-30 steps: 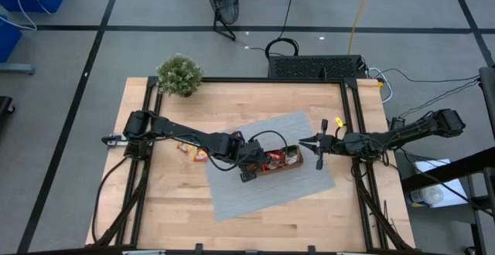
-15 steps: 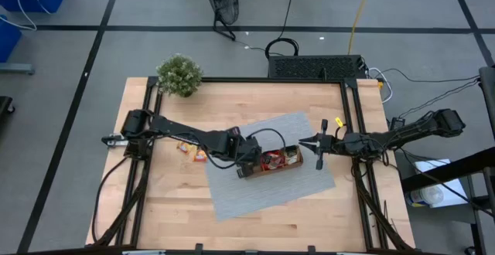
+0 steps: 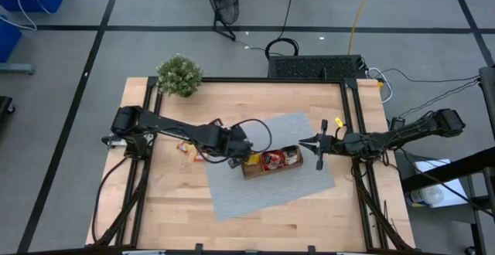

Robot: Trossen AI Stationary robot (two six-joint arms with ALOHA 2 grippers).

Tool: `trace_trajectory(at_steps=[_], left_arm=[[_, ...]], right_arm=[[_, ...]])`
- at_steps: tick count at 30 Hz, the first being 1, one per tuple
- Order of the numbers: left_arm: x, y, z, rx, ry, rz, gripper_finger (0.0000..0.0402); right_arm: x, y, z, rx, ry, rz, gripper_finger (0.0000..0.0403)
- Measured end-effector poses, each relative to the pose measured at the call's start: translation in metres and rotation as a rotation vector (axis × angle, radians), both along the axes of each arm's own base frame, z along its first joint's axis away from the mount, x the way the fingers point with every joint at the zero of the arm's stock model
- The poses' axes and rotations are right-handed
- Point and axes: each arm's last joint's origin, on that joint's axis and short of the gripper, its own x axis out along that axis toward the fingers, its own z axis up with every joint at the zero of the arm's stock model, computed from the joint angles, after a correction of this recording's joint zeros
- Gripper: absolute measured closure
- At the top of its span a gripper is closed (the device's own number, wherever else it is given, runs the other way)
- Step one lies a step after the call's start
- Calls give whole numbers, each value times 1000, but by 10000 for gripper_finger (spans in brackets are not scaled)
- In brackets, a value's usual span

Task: Pick & Place Tea
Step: Put the yellow tea bag into the left section of the wooden organizer

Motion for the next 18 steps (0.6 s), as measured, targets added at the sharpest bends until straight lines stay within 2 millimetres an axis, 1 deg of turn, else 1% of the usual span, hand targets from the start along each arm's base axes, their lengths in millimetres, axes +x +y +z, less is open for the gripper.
trace_trajectory(at_steps=[6,10,14,18], left_arm=[[-34,15,-35,-151,218,313,247],[-52,19,-63,-273,308,429,247],[-66,26,-90,-364,316,525,247],[-69,31,-100,-395,274,545,247]], right_arm=[[0,0,-1,15,5,-2,385],[0,0,-1,19,4,-3,385],[0,0,-1,23,4,-4,385],[0,0,-1,23,4,-4,385]])
